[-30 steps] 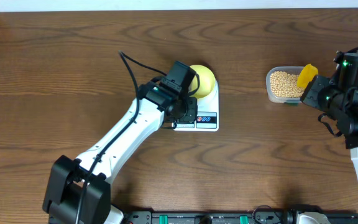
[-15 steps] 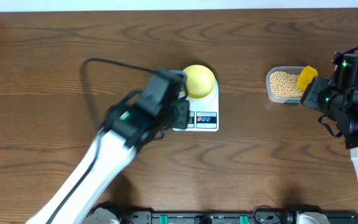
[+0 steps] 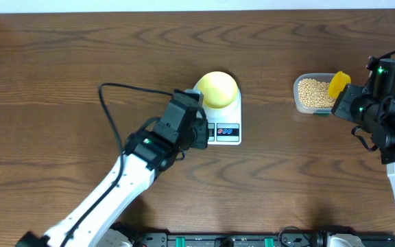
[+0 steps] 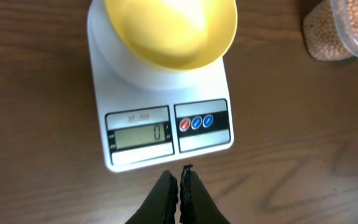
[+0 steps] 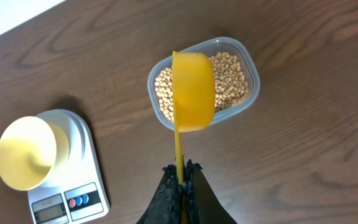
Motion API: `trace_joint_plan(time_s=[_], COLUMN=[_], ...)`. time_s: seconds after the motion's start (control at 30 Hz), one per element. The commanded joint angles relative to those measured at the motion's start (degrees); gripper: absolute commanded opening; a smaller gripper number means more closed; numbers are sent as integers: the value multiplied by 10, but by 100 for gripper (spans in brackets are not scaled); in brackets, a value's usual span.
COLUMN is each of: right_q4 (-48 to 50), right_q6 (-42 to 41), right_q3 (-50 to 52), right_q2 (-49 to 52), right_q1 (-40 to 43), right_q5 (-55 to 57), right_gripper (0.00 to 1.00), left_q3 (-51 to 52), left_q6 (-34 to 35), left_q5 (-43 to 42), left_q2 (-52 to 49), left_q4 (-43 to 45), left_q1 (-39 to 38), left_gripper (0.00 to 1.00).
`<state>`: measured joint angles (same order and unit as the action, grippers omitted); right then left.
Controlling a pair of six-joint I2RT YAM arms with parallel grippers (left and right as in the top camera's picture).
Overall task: Scoop item into bowl and weigh 50g on scale
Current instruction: 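Move the left gripper down to the scale's buttons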
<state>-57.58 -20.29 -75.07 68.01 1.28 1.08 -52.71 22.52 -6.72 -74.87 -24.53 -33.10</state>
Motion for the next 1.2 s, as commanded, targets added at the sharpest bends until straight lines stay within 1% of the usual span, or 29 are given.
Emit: trace_joint_plan(time_s=[0.0, 0.3, 0.6, 0.83, 0.97, 1.17], right_q4=[-2, -3, -3, -5, -13, -14], right_q6=[9, 9, 8, 6, 6, 6], right_q3=[-10, -10, -10, -10, -10, -10], right_q2=[2, 2, 2, 2, 2, 2], right_q1=[1, 1, 1, 1, 1, 1], right_q5=[3, 3, -2, -2, -2, -2], right_gripper=[1, 1, 1, 1, 1, 1], left_q3=[-3, -3, -6, -11, -31, -34], left_q6=[7, 5, 4, 0, -40, -49], left_q5=[-12, -10, 49, 49, 46, 46], left_q2=[-37, -117, -133, -177, -186, -196], left_q4=[16, 58, 69, 90, 80, 83], left_q1=[-1, -27, -61, -73, -73, -73], left_gripper=[7, 7, 7, 7, 7, 7])
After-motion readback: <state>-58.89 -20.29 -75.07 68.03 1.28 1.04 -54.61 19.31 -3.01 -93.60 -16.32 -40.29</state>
